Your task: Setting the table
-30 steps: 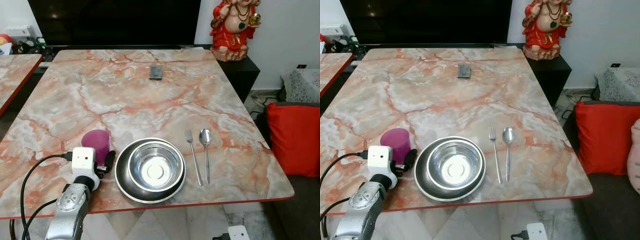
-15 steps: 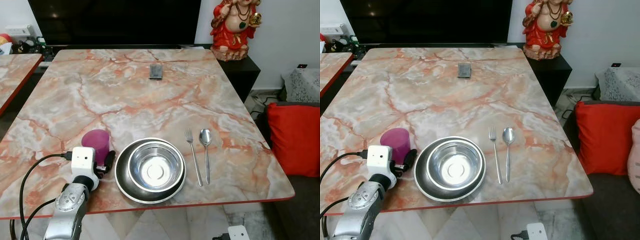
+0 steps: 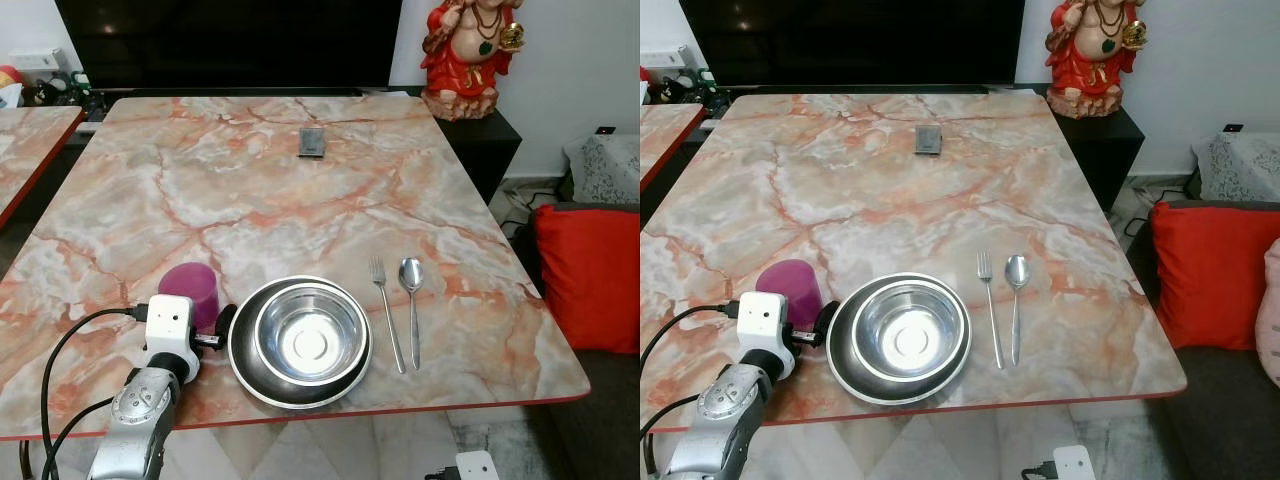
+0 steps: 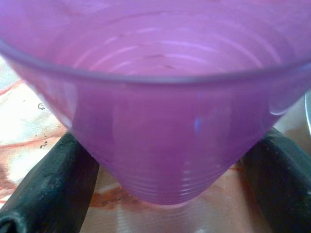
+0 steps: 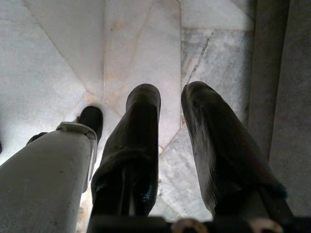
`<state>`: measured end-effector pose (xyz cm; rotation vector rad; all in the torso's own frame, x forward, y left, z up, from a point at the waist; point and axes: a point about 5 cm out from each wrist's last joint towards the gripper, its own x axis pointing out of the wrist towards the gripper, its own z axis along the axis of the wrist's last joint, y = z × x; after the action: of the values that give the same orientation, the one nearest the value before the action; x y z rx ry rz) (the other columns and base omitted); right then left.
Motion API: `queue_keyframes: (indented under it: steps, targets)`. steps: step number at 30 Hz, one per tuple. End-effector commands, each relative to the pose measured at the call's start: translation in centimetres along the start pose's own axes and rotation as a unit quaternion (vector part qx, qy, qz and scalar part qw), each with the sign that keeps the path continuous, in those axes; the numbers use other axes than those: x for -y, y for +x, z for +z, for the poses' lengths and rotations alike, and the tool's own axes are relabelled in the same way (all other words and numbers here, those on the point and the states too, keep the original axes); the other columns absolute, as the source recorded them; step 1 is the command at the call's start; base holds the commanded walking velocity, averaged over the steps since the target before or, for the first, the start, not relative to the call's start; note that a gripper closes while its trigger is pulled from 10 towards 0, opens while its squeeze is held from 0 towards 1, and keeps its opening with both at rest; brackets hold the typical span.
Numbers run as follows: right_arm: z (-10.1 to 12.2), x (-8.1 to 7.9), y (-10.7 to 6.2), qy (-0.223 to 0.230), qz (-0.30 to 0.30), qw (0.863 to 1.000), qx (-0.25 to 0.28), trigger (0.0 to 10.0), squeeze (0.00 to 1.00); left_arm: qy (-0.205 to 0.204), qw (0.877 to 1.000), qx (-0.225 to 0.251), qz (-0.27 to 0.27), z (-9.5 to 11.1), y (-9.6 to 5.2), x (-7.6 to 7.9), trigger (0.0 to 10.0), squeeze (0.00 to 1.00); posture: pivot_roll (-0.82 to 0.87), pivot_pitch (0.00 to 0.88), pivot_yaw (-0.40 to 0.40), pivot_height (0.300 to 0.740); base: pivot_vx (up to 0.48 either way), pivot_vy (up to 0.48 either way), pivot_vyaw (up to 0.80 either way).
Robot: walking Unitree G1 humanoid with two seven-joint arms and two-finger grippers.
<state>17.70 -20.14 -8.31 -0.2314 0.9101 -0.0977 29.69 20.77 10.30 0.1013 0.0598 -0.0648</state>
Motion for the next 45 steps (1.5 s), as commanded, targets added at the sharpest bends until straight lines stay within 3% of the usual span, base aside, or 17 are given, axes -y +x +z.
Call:
queue_keyframes:
  steps: [1, 13, 28, 36, 45]
  targets:
    - [-0.7, 0.1, -0.1, -0.003, 0.000, 1.000, -0.014, 10.0, 0.00, 0.020, 1.000, -0.006, -0.005, 0.0, -0.3, -0.1, 10.0, 0.00, 0.04, 0.129, -0.035, 0.740, 0.000, 0.000, 0.00]
    - [-0.7, 0.1, -0.1, -0.007, 0.001, 1.000, -0.015, 10.0, 0.00, 0.035, 0.999, 0.001, 0.007, 0.5, -1.0, -1.0, 10.0, 0.00, 0.04, 0.129, -0.039, 0.740, 0.000, 0.000, 0.00]
    - [-0.7, 0.2, -0.1, -0.010, 0.003, 1.000, -0.015, 10.0, 0.00, 0.020, 0.999, -0.015, -0.020, -0.3, -2.8, -0.2, 10.0, 0.00, 0.05, 0.129, -0.042, 0.740, 0.000, 0.000, 0.00]
    - [-0.6, 0.2, -0.1, -0.010, 0.002, 1.000, -0.014, 10.0, 0.00, 0.014, 1.000, -0.012, 0.004, -0.4, -4.4, -0.4, 10.0, 0.00, 0.05, 0.128, -0.042, 0.740, 0.000, 0.000, 0.00]
    - [-0.6, 0.3, -0.1, -0.012, 0.004, 1.000, -0.014, 10.0, 0.00, -0.006, 0.999, 0.036, 0.024, 0.2, -6.5, -0.2, 10.0, 0.00, 0.05, 0.126, -0.043, 0.740, 0.000, 0.000, 0.00]
